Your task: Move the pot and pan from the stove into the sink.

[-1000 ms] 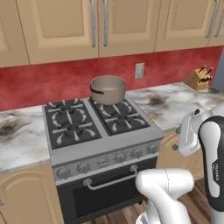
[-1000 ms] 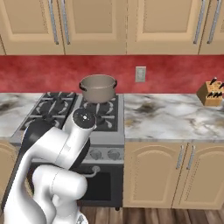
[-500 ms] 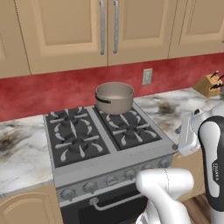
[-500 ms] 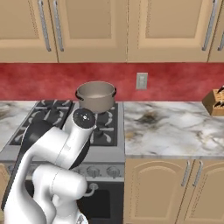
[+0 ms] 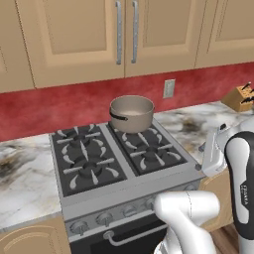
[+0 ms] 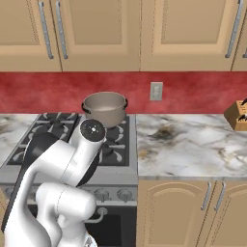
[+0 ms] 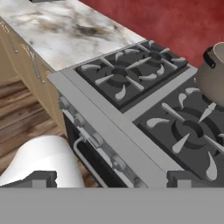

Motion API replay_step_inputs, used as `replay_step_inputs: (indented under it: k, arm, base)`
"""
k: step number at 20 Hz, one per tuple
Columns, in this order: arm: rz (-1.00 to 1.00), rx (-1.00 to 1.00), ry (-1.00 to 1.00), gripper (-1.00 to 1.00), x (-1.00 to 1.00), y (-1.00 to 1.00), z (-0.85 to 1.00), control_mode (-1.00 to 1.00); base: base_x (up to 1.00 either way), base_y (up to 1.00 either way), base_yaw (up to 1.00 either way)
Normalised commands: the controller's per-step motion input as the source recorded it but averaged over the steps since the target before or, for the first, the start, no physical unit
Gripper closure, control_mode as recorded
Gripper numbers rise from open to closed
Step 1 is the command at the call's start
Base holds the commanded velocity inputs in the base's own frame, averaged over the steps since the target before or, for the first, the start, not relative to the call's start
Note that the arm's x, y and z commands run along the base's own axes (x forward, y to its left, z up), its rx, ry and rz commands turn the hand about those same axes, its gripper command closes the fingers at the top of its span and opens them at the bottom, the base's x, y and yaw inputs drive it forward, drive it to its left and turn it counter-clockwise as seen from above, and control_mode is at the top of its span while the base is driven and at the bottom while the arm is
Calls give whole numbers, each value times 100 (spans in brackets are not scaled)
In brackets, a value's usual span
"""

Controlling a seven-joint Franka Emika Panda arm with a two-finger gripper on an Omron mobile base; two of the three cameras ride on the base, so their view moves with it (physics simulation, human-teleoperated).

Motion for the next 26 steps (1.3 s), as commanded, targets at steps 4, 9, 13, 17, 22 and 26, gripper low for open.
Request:
replay_step_inputs:
  k: [4,9,13,17,22,26]
  arm:
    - [0,0,-2,-100,0,0,1,-100]
    - [-1,3,-2,-100,28,9,9,-100]
    - [-5,0,-4,-100,37,18,18,-100]
    - [-1,0,-15,-100,3,7,20,-100]
    - [5,0,-15,-100,0,0,9,-100]
    - [16,2,-18,-100,-5,-4,1,-100]
  base:
    - [0,0,0]
    - [0,0,0]
    - [0,0,0]
    - [0,0,0]
    - [0,0,0]
    - [0,0,0]
